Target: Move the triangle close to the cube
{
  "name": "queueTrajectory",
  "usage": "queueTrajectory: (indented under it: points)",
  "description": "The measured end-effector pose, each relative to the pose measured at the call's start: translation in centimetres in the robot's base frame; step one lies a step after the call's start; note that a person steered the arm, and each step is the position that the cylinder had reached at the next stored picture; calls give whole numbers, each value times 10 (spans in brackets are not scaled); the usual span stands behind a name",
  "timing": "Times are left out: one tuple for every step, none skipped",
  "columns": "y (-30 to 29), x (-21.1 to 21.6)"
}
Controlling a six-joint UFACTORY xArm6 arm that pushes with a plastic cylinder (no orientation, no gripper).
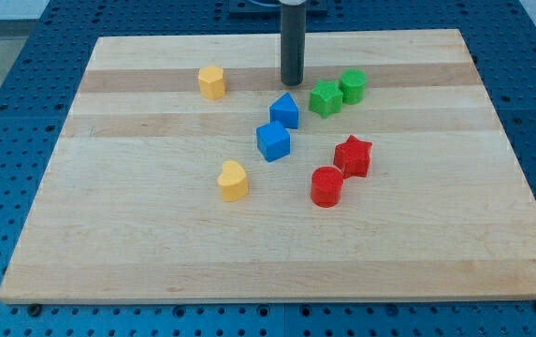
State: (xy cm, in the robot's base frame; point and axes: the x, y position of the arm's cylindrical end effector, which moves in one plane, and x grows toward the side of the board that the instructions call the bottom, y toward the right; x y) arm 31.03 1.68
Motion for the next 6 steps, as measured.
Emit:
queueTrajectory:
  points:
    - [0,15]
    - [0,27]
    - [0,43]
    - [0,53]
    - [0,52]
    - [-7,36]
